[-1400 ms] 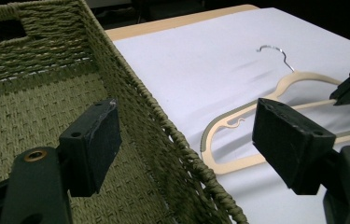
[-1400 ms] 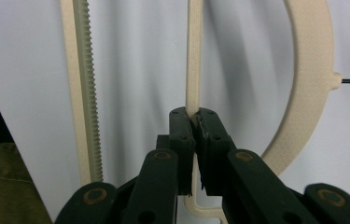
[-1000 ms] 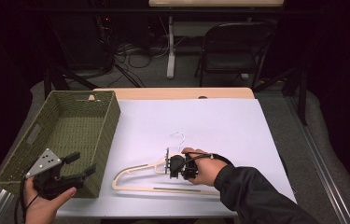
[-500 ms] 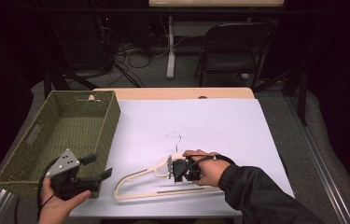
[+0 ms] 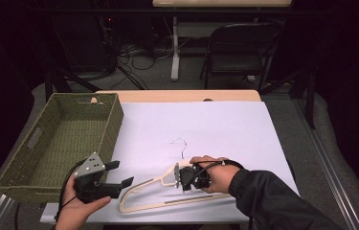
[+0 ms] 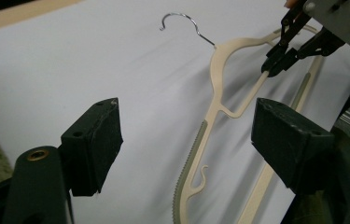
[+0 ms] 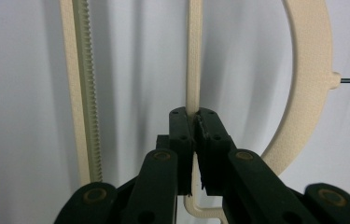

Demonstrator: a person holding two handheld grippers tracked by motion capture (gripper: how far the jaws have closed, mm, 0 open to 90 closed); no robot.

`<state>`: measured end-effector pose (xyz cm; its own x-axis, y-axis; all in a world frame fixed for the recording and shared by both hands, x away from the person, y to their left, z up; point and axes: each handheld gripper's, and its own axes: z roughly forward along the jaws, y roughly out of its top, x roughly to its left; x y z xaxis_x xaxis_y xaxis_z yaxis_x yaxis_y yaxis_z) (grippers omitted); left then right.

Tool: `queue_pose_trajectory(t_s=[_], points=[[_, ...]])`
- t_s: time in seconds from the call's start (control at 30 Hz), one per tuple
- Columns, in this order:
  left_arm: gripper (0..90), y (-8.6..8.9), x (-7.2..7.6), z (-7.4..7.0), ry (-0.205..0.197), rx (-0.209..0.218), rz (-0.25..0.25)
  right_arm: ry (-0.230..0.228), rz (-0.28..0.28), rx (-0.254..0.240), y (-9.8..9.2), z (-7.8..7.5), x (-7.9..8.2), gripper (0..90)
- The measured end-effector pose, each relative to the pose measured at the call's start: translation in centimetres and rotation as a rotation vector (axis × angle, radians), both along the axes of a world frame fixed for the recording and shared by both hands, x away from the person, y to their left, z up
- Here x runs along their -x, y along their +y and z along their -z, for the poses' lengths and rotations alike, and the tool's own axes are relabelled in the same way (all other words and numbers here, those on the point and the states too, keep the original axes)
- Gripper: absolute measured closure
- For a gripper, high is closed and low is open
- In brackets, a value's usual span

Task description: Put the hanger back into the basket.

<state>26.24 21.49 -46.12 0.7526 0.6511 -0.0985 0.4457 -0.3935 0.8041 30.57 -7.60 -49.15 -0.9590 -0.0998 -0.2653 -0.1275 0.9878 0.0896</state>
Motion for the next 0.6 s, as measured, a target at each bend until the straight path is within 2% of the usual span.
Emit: queue_pose_trajectory(t_s=[0.1, 0.13, 0.3, 0.43, 0.6], points=[[26.1, -0.6, -0.5, 0.1, 0.010, -0.018, 0.020, -0.013, -0.008, -0.008, -0.2, -0.1, 0.1, 85.7], [26.5, -1.2, -1.0, 0.3, 0.027, -0.027, 0.031, -0.012, 0.001, -0.010, -0.2, -0.2, 0.2, 85.7], [30.4, -2.2, -2.2, 0.8, 0.061, -0.018, 0.059, -0.025, -0.005, -0.018, -0.5, -0.4, 0.3, 85.6], [33.2, -3.7, -3.6, 1.4, 0.114, -0.012, 0.107, -0.047, -0.011, -0.016, -0.9, -0.6, 0.5, 85.6], [33.5, -4.7, -4.7, 1.9, 0.151, -0.008, 0.131, -0.052, -0.008, -0.019, -1.0, -0.6, 0.6, 85.7]])
